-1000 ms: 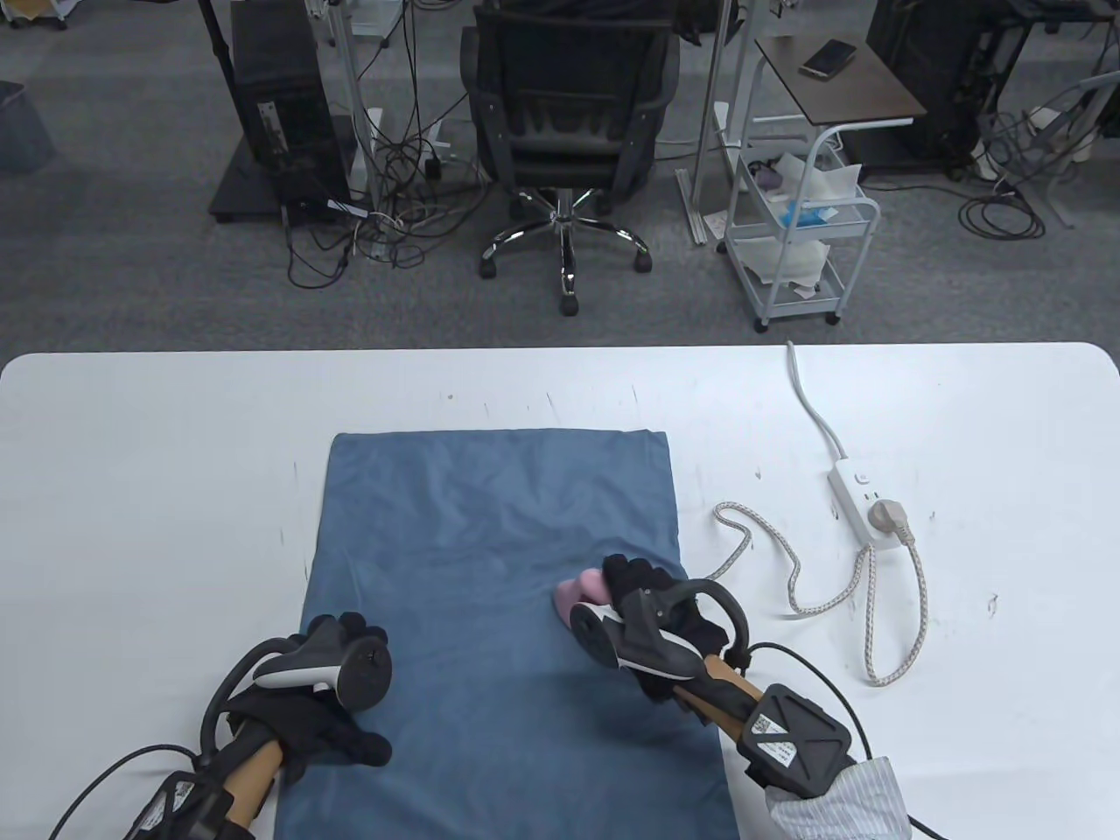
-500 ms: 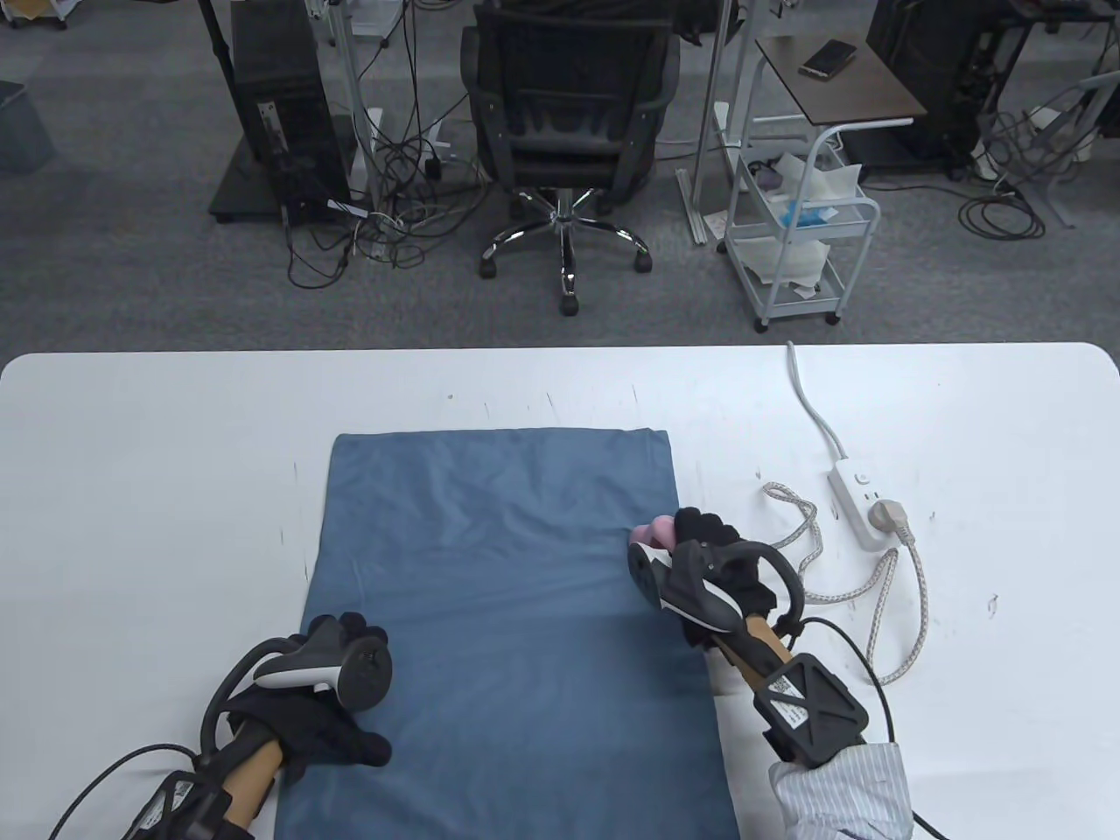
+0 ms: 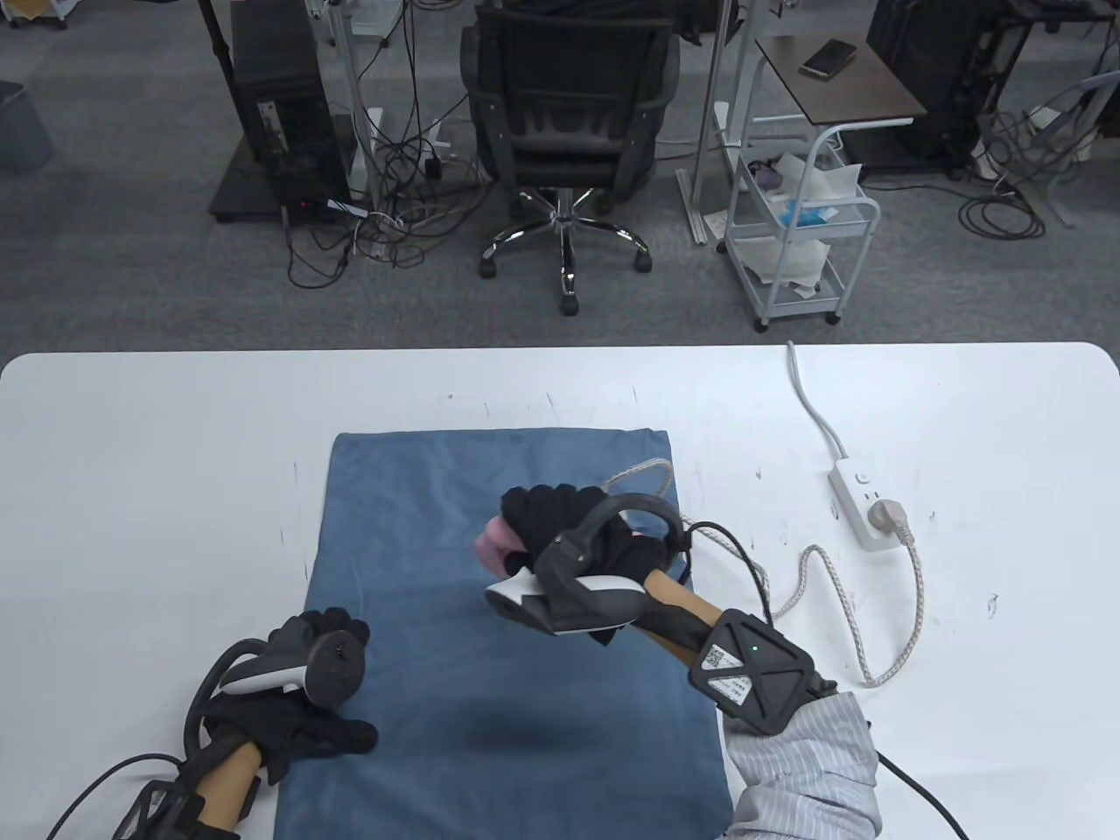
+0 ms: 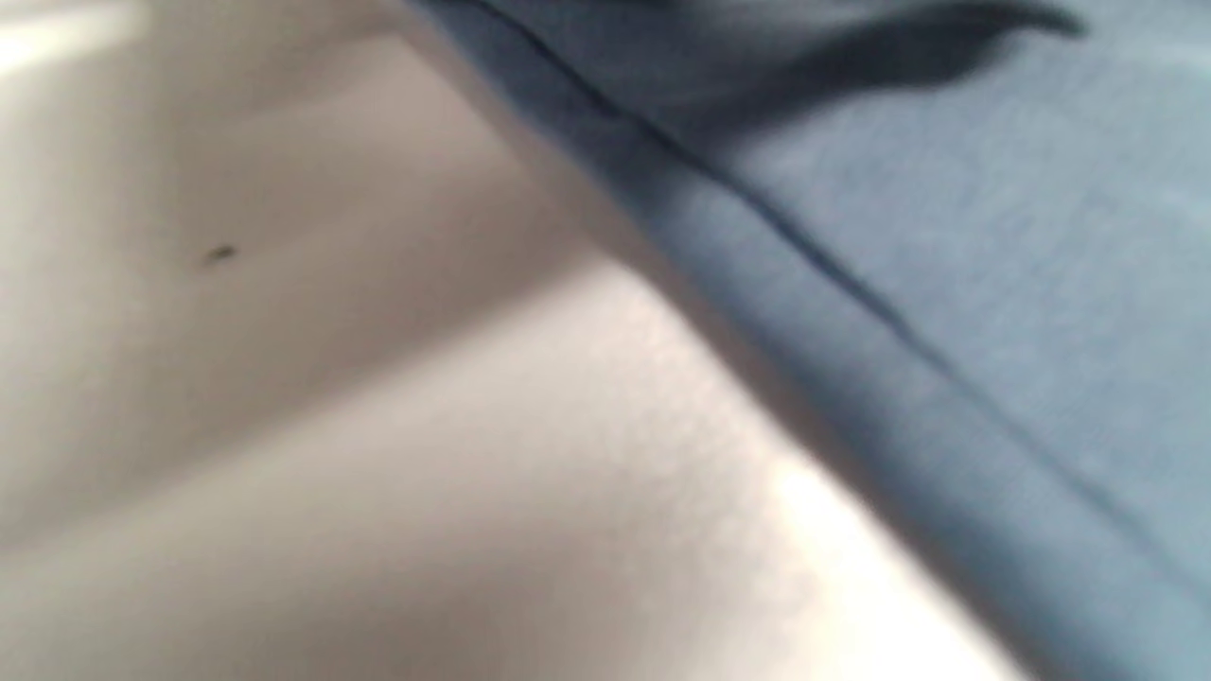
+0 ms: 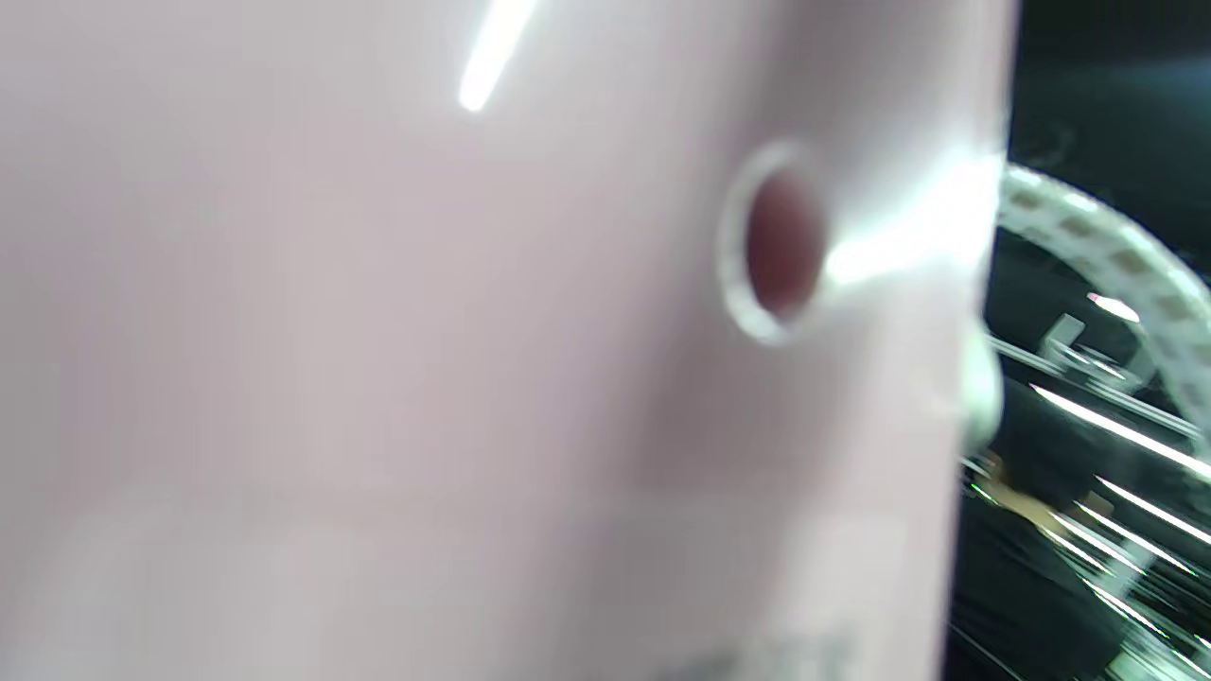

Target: Iron pillowcase with electric iron on table

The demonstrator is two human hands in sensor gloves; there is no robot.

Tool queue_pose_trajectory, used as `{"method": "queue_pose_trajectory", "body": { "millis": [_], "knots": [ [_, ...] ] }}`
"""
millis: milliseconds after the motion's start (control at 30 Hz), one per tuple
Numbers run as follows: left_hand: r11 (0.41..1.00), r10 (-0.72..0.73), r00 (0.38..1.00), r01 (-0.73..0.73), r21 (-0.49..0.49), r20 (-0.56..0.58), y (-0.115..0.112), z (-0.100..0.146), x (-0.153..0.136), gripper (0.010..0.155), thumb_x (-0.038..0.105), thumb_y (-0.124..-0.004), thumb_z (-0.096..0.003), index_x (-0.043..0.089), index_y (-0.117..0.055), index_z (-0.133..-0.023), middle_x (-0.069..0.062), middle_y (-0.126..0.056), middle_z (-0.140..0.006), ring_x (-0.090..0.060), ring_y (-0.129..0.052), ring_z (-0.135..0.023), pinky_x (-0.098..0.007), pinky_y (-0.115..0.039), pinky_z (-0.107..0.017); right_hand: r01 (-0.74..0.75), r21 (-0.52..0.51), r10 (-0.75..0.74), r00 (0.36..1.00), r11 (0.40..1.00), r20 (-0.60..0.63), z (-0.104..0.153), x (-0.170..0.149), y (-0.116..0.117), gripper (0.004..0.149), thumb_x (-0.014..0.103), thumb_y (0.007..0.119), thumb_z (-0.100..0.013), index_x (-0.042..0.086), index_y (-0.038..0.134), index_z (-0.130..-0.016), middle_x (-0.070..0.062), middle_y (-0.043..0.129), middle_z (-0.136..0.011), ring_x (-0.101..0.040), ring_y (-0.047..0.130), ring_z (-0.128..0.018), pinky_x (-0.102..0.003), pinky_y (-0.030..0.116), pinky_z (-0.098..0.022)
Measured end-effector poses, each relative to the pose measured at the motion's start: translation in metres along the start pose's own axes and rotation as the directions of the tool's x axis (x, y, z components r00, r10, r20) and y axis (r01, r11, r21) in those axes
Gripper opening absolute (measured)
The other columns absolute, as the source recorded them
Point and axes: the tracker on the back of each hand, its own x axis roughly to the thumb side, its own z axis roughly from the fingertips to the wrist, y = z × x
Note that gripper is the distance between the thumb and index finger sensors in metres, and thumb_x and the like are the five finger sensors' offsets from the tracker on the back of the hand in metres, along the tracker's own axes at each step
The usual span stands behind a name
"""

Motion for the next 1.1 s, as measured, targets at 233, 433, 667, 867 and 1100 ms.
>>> {"method": "queue_pose_trajectory", "body": {
  "millis": [233, 433, 667, 867, 1100],
  "knots": [
    [1.0, -0.013, 1.0, 0.013, -0.003, -0.009, 0.001, 0.0, 0.001, 0.117, 0.071, -0.056, -0.0405, 0.002, 0.006, -0.111, -0.034, 0.008, -0.113, -0.062, -0.005, -0.103, -0.072, -0.022, -0.073, 0.056, -0.061, -0.038, 0.966, 0.997, 0.255, 0.01, 0.08, 0.029, 0.066, 0.053, 0.062, -0.047, 0.009, 0.064, -0.095, 0.003, 0.087, -0.065, -0.009, 0.093, -0.037, -0.03, 0.087, -0.035],
    [1.0, -0.002, 1.0, 0.002, -0.028, -0.011, 0.001, 0.0, 0.002, 0.116, 0.072, -0.055, -0.041, 0.003, 0.008, -0.11, -0.033, 0.011, -0.112, -0.061, -0.002, -0.102, -0.072, -0.022, -0.074, 0.291, -0.026, -0.279, 0.936, 0.956, 0.216, 0.015, 0.1, 0.049, 0.067, 0.054, 0.058, -0.048, 0.007, 0.062, -0.096, 0.002, 0.086, -0.066, -0.01, 0.092, -0.038, -0.031, 0.087, -0.035],
    [0.999, 0.009, 1.0, -0.01, -0.039, -0.008, 0.002, 0.0, 0.002, 0.116, 0.071, -0.056, -0.0418, 0.003, 0.009, -0.109, -0.033, 0.013, -0.111, -0.061, -0.001, -0.102, -0.072, -0.022, -0.074, 0.218, -0.016, -0.214, 0.967, 0.976, 0.141, 0.013, 0.109, 0.07, 0.07, 0.046, 0.027, -0.053, 0.005, 0.061, -0.099, -0.001, 0.086, -0.065, -0.012, 0.091, -0.037, -0.032, 0.085, -0.033],
    [0.998, 0.022, 1.0, -0.022, -0.053, -0.007, 0.001, 0.0, 0.001, 0.117, 0.071, -0.057, -0.0413, 0.003, 0.011, -0.109, -0.033, 0.015, -0.109, -0.06, 0.001, -0.101, -0.073, -0.022, -0.074, 0.08, 0.055, -0.075, 0.994, 0.995, -0.075, -0.005, 0.077, 0.101, 0.068, 0.046, 0.03, -0.056, 0.005, 0.061, -0.099, -0.001, 0.086, -0.065, -0.012, 0.091, -0.036, -0.032, 0.086, -0.032],
    [0.997, 0.023, 1.0, -0.024, -0.071, -0.012, 0.001, 0.0, 0.001, 0.118, 0.071, -0.057, -0.0408, 0.003, 0.012, -0.108, -0.032, 0.017, -0.109, -0.06, 0.003, -0.1, -0.072, -0.021, -0.074, -0.006, 0.215, 0.07, 0.954, 0.977, -0.292, -0.006, -0.001, 0.153, 0.067, 0.047, 0.03, -0.055, 0.007, 0.06, -0.098, 0.002, 0.085, -0.065, -0.01, 0.091, -0.036, -0.031, 0.086, -0.033]
  ]
}}
